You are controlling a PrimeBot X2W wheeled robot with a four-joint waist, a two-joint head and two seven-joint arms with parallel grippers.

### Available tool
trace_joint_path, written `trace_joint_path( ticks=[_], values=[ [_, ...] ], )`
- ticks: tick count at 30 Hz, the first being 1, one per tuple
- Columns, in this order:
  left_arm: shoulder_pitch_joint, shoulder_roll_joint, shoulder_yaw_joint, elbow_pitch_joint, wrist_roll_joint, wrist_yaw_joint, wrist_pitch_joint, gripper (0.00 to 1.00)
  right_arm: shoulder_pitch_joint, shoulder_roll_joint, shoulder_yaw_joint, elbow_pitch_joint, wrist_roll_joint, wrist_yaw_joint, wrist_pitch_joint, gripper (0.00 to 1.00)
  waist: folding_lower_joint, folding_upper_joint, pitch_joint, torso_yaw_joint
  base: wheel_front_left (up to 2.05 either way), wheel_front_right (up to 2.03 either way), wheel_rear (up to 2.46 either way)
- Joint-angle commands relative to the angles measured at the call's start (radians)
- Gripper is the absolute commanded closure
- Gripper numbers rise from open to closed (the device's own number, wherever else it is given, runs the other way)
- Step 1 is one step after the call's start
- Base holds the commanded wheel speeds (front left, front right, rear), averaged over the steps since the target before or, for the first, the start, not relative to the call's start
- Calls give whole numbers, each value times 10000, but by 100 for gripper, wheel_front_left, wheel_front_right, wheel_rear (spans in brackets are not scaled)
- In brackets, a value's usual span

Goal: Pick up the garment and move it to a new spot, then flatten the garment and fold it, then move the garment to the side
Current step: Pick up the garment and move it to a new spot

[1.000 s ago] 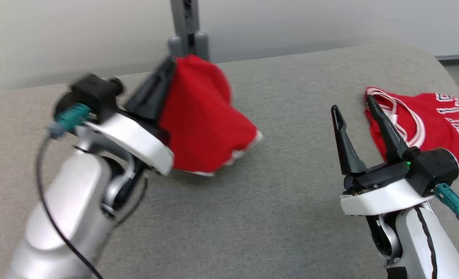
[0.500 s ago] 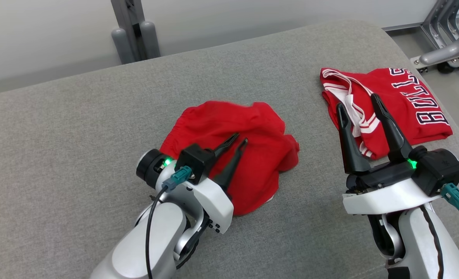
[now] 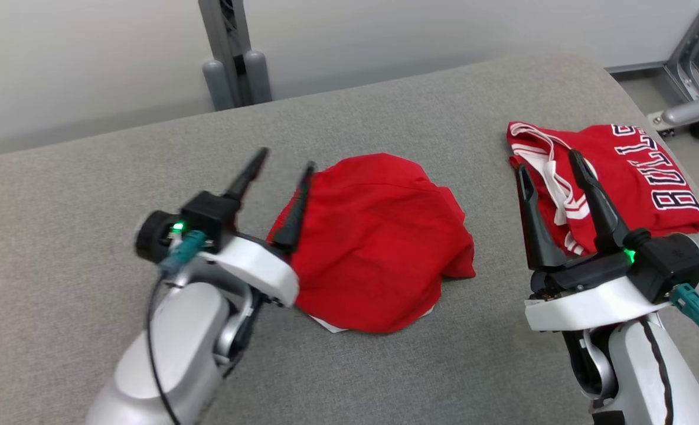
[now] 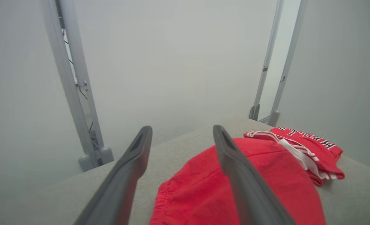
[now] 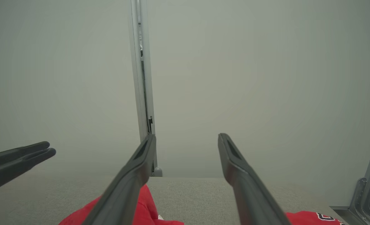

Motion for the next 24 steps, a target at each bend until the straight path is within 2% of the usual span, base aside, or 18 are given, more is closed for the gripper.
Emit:
trace_joint_path(
  ticks=[1, 6, 10, 15, 19, 24],
  values=[
    [192, 194, 244, -107, -78, 149, -99, 0, 114, -43, 48, -11, -77, 2, -2, 0, 0, 0, -183, 156, 0, 0, 0],
    [1298, 674, 1390, -634, -368, 572, -265, 0, 293, -48, 153, 7, -212, 2, -2, 0, 0, 0, -513, 325, 0, 0, 0],
    [2640, 761, 2498, -1449, -261, 793, -267, 0, 566, -56, 282, 16, -319, 2, -2, 0, 0, 0, -722, 444, 0, 0, 0],
    [4238, 451, 3794, -2146, 67, 876, -271, 0, 916, -189, 365, 114, -324, 1, -2, 0, 0, 0, -957, 607, 0, 0, 0],
    [5222, 0, 4517, -2462, 489, 698, -273, 0, 1106, -241, 356, 180, -289, 1, -2, 0, 0, 0, -1069, 715, 0, 0, 0],
    [5855, -516, 4945, -2471, 1032, 354, -274, 0, 1246, -227, 316, 283, -233, 2, -2, 0, 0, 0, -1129, 819, 0, 0, 0]
  ],
)
